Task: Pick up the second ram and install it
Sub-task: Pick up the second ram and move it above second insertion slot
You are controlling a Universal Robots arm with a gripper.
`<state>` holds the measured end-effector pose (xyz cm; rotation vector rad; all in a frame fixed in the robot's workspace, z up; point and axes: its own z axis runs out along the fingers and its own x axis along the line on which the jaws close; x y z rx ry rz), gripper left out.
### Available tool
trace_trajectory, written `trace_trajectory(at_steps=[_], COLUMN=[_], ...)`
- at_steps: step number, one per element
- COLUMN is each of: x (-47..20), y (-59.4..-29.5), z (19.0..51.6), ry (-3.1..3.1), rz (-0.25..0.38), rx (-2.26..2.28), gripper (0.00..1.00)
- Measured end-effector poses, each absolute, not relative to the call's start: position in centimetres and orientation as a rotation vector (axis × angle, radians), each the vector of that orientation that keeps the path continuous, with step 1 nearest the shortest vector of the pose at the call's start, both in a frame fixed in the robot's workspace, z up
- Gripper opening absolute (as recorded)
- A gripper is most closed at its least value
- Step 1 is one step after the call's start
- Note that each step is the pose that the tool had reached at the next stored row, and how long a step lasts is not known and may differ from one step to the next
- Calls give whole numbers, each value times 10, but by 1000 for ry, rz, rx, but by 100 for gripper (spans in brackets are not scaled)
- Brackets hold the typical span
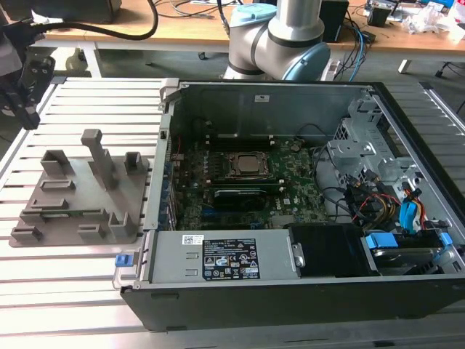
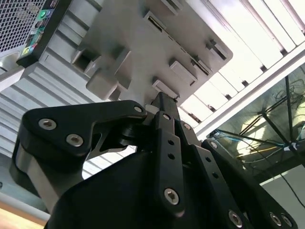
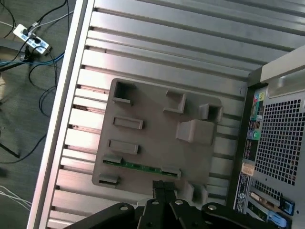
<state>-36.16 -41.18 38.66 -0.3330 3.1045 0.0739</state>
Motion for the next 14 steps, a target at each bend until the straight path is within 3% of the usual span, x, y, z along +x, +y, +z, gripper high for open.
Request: trace_trajectory(at_steps=[14], x=[-362], y=[-412], z=[387], ry=[3052], rz=[77], rx=[-685], gripper=[11])
